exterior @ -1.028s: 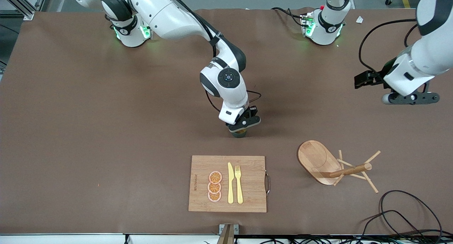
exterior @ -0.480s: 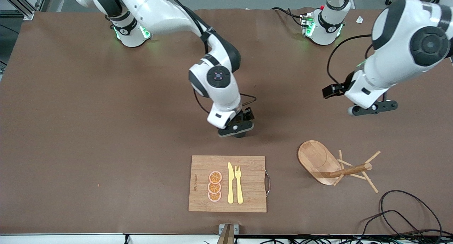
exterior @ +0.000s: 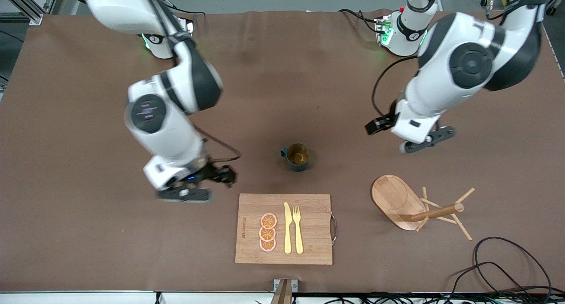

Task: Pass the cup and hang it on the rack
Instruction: 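Lower the left gripper onto the mug handle and close it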

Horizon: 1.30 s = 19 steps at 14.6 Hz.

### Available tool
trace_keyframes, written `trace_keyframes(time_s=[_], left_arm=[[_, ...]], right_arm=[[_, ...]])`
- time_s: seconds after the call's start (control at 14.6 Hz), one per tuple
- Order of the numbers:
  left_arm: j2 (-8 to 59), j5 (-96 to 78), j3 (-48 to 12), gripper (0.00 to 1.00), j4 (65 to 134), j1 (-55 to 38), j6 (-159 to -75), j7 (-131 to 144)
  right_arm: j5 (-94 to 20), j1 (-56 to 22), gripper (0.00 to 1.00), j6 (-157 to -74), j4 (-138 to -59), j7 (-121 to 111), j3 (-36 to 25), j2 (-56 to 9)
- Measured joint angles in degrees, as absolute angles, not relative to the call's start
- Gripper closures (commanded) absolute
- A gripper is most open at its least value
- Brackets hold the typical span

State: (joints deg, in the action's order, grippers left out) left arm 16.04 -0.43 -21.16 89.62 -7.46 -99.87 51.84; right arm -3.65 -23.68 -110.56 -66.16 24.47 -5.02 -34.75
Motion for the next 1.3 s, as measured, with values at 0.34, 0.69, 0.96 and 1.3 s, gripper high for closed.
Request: trace_keyframes(time_s=[0.34,0.69,0.96,1.3], left_arm=[[26.0,7.3,-21.2,0.01,83.4,-17.4,-108.6,72.1],[33.0,20.2,-21.1,0.05,81.7,-27.4,-115.7,94.3],[40.4,29.4,-18.4,0.07,77.5,-37.0,-115.9,112.0],[46.8,31.3,-6.5,0.17,75.1,-50.1,-117.1,125.6]], right_arm=[[-3.7,-8.6,0.0,-109.6,-66.6,11.1,-5.1,-33.6],[-3.7,-1.0,0.0,-108.4,-67.6,2.6,-5.1,-33.1],[-3.7,0.7,0.0,-107.5,-73.5,0.5,-5.1,-26.1],[-3.2,0.9,0.0,-106.5,-90.5,-0.1,-5.0,-8.2]])
